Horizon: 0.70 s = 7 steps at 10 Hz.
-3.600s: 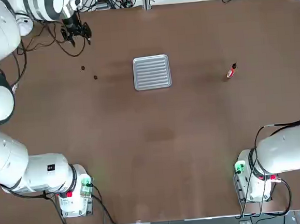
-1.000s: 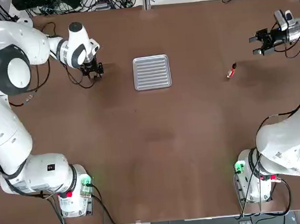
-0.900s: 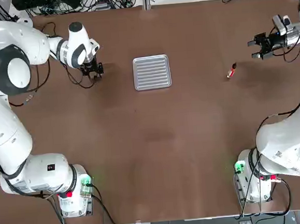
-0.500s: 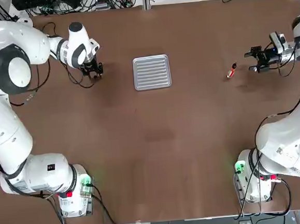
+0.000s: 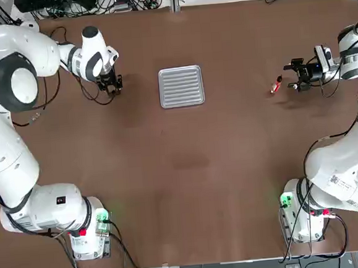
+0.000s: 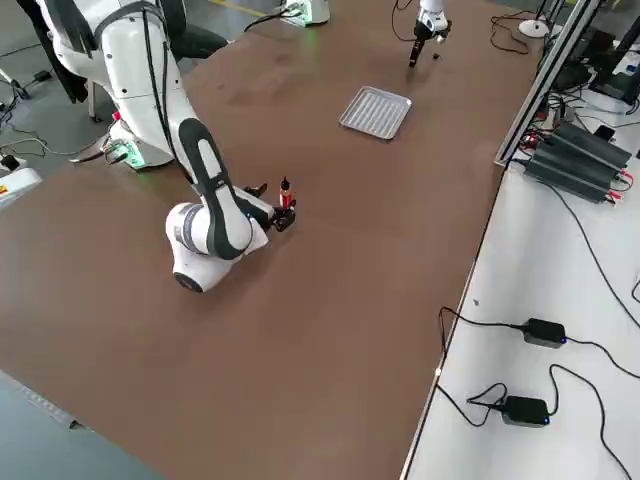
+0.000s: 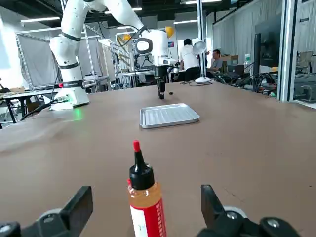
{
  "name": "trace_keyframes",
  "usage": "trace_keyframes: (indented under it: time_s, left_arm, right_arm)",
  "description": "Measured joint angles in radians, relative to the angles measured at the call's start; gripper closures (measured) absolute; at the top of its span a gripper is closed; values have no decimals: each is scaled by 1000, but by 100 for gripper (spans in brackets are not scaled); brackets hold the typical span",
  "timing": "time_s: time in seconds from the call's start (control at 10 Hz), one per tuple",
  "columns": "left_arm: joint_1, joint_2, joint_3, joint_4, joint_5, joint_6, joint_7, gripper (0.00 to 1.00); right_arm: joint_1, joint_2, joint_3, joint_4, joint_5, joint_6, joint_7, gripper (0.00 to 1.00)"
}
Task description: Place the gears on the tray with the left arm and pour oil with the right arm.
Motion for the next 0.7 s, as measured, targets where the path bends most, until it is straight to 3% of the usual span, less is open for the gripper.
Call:
trace_keyframes:
  time_s: [0.3, 0.4, 0.7]
  left_arm:
    - [-1, 0, -3, 4, 0, 2, 0, 52]
    - [-1, 0, -6, 7, 0, 2, 0, 67]
    - [-1, 0, -5, 8, 0, 2, 0, 73]
  right_arm:
    - [1, 66, 3, -13, 2, -3, -34, 0]
    - [1, 79, 3, -13, 4, -3, -35, 1]
    - [2, 87, 7, -12, 50, -5, -42, 2]
